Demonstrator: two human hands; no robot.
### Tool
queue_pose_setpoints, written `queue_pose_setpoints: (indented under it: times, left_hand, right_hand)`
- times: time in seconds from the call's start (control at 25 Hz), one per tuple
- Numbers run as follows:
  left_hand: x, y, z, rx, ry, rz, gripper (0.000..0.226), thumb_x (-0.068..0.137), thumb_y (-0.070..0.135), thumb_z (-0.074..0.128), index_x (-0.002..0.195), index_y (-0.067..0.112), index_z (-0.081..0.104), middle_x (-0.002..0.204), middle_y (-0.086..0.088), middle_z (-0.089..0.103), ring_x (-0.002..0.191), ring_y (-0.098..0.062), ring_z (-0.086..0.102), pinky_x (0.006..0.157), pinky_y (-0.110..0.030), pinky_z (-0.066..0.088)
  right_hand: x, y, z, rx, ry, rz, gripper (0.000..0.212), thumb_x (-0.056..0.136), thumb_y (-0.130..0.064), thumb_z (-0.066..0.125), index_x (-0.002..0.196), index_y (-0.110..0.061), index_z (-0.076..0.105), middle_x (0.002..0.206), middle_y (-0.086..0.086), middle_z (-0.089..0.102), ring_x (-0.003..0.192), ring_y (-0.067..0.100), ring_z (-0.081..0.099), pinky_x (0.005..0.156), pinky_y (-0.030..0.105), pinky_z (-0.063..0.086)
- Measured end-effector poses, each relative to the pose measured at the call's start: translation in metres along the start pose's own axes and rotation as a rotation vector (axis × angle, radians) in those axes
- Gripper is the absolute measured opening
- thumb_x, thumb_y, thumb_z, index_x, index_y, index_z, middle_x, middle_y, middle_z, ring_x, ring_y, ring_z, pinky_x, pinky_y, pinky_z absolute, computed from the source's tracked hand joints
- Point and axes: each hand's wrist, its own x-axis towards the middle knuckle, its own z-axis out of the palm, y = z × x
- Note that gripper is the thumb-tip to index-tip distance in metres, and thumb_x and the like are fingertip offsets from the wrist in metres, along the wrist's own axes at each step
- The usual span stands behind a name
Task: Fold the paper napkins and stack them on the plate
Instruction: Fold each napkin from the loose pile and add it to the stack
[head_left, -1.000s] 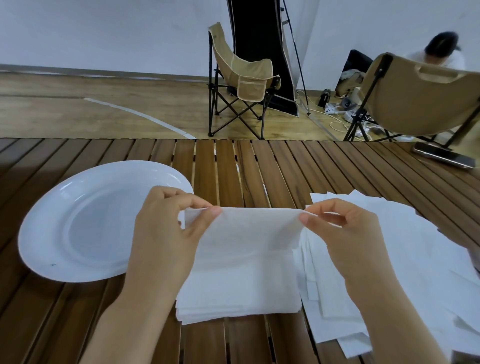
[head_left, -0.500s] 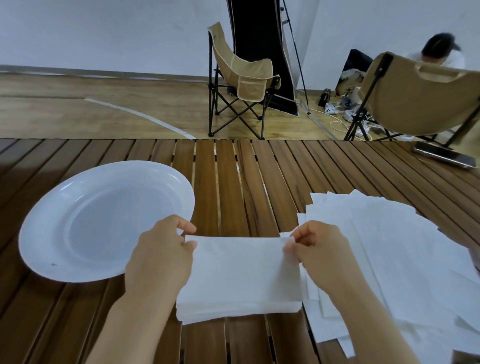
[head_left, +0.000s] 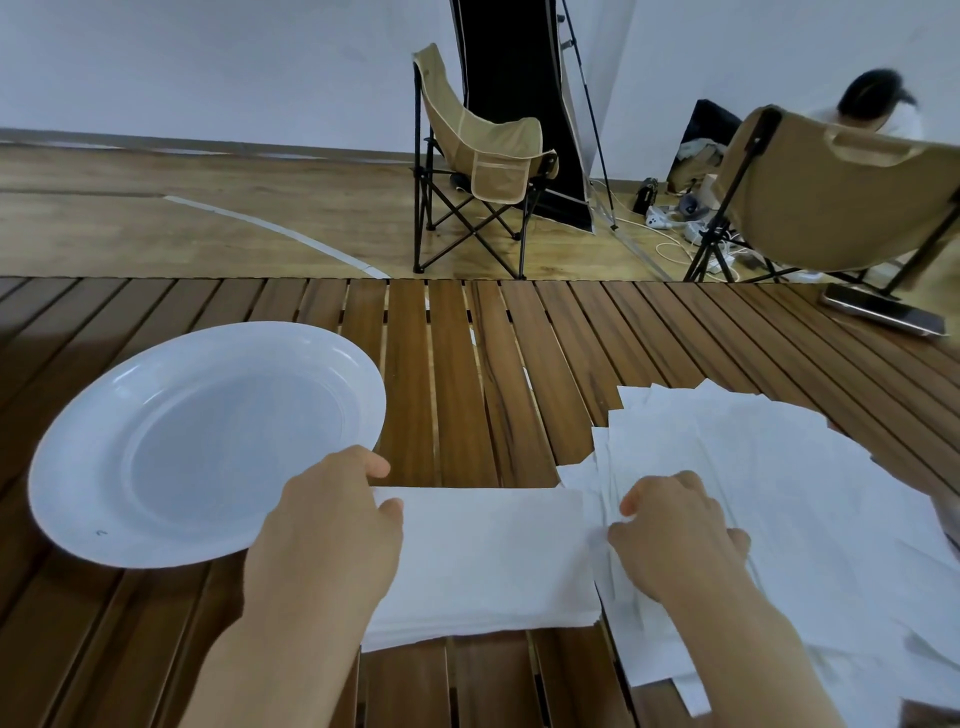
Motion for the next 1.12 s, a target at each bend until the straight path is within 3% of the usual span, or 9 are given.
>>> queue_pose_setpoints:
  times: [0.12, 0.28, 0.44, 0.68, 0.76, 0.92, 1.12]
  left_hand:
    - [-0.007, 0.005, -0.001, -0.034, -0.031, 0.070, 0.028, 0.091, 0.031, 0.057, 0.119, 0.033, 0.056, 0.120, 0.009, 0.056, 0.100, -0.008, 0.050, 0.085, -0.021, 0.038]
    - [-0.009, 0.006, -0.001, -0.084, -0.054, 0.106, 0.026, 0.092, 0.034, 0.056, 0.118, 0.036, 0.055, 0.122, 0.011, 0.054, 0.095, -0.004, 0.043, 0.089, -0.020, 0.038]
    - [-0.008, 0.006, -0.002, -0.114, -0.079, 0.094, 0.025, 0.093, 0.033, 0.055, 0.118, 0.035, 0.055, 0.126, 0.010, 0.053, 0.107, -0.008, 0.050, 0.093, -0.023, 0.039]
    - [-0.007, 0.005, -0.003, -0.133, -0.106, 0.091, 0.026, 0.093, 0.033, 0.055, 0.119, 0.035, 0.055, 0.131, 0.010, 0.052, 0.119, -0.010, 0.050, 0.097, -0.024, 0.039]
    - [-0.007, 0.005, -0.002, -0.137, -0.109, 0.089, 0.026, 0.093, 0.033, 0.055, 0.119, 0.035, 0.055, 0.131, 0.011, 0.052, 0.119, -0.010, 0.050, 0.097, -0.024, 0.038]
    - [-0.007, 0.006, -0.002, -0.133, -0.114, 0.084, 0.026, 0.093, 0.033, 0.054, 0.119, 0.035, 0.055, 0.131, 0.011, 0.052, 0.119, -0.011, 0.050, 0.096, -0.023, 0.038]
    - [-0.005, 0.003, -0.002, -0.126, -0.101, 0.085, 0.026, 0.094, 0.033, 0.054, 0.120, 0.034, 0.056, 0.130, 0.010, 0.053, 0.118, -0.010, 0.050, 0.096, -0.024, 0.039]
  right_hand:
    - [-0.001, 0.001, 0.000, -0.043, -0.107, 0.156, 0.018, 0.092, -0.017, 0.044, 0.105, -0.022, 0.055, 0.136, 0.005, 0.035, 0.132, 0.035, 0.030, 0.107, 0.049, 0.028]
    - [0.003, 0.008, -0.008, -0.035, -0.118, 0.328, 0.017, 0.092, -0.019, 0.042, 0.106, -0.016, 0.052, 0.152, 0.014, 0.018, 0.138, 0.046, 0.015, 0.110, 0.057, 0.019]
    - [0.007, 0.012, -0.007, -0.005, -0.167, 0.360, 0.017, 0.090, -0.014, 0.040, 0.104, -0.015, 0.050, 0.144, 0.012, 0.030, 0.134, 0.041, 0.026, 0.108, 0.059, 0.020]
    - [0.008, 0.017, -0.010, -0.042, -0.098, 0.337, 0.016, 0.085, -0.007, 0.040, 0.089, -0.014, 0.053, 0.109, 0.003, 0.037, 0.113, 0.033, 0.042, 0.106, 0.057, 0.024]
    - [0.007, 0.018, -0.012, -0.023, -0.078, 0.329, 0.013, 0.086, -0.008, 0.041, 0.082, -0.015, 0.050, 0.108, 0.003, 0.038, 0.112, 0.032, 0.043, 0.106, 0.056, 0.024]
    - [0.006, 0.018, -0.013, -0.022, -0.055, 0.321, 0.015, 0.088, -0.008, 0.040, 0.090, -0.015, 0.053, 0.108, 0.003, 0.040, 0.114, 0.032, 0.044, 0.107, 0.056, 0.023]
    - [0.006, 0.017, -0.021, 0.064, -0.057, 0.361, 0.018, 0.090, -0.005, 0.037, 0.079, -0.015, 0.046, 0.104, 0.003, 0.042, 0.115, 0.033, 0.045, 0.109, 0.055, 0.021]
